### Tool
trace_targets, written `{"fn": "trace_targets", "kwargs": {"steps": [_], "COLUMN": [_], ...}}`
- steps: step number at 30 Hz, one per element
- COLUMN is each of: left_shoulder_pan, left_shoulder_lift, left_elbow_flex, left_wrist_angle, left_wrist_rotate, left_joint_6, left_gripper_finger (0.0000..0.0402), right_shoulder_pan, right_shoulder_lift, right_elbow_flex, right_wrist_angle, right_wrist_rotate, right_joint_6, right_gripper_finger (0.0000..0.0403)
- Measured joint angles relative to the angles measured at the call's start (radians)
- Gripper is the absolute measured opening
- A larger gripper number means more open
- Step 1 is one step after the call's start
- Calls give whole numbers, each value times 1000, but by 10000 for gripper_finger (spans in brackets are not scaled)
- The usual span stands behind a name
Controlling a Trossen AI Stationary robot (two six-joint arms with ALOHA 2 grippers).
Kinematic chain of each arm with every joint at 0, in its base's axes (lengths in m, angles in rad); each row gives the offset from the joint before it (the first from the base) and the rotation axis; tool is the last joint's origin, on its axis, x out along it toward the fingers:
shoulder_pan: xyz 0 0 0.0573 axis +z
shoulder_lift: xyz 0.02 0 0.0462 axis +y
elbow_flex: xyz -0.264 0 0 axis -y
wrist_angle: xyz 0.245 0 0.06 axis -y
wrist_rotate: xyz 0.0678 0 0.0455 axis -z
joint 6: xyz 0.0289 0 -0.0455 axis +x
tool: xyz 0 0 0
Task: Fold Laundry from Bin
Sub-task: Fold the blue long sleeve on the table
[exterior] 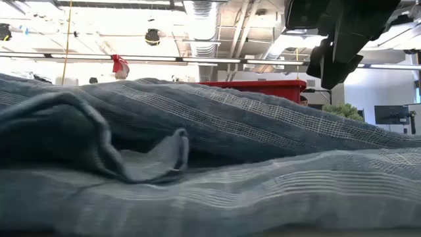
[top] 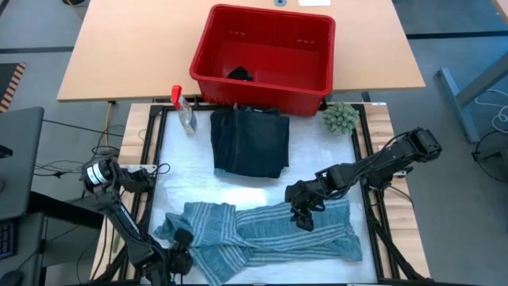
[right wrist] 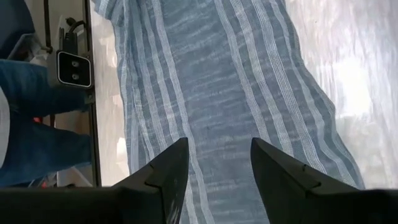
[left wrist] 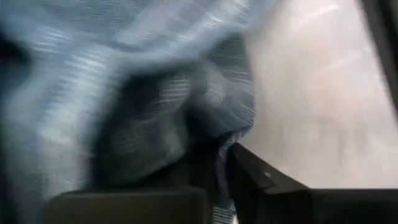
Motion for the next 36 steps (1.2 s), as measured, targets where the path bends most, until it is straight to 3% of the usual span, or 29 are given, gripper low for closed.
{"fn": "trace_targets", "kwargs": {"steps": [2,8,12,16,22,25,32,36], "left_shoulder_pan": [1,27,38,47,48,47,44,53], "left_shoulder_lift": [-18,-120,-221,-283,-265,-246,-242,-242], "left_elbow_flex": [24,103,105,105,104,102,102,102], "left_wrist_angle": [-69,-182,-159,-100,49,30,5,-53], "left_wrist_rotate": [-28,-37,82,200,392,395,378,369], "left_joint_6": [-40,-111,-122,-159,-197,-244,-266,-268], "left_gripper_finger": [9,1,0,0,0,0,0,0], "right_shoulder_pan": [0,0,0,30,25,0,-5,-6], "right_shoulder_lift": [0,0,0,33,176,212,292,285], "right_elbow_flex": [0,0,0,1,0,0,-34,-122], "right_wrist_angle": [0,0,18,147,316,332,167,142], "right_wrist_rotate": [5,5,3,-8,-88,-101,14,108], "right_joint_6": [1,5,13,-10,-46,-46,-22,127], "right_gripper_finger": [198,198,198,198,198,197,171,153]}}
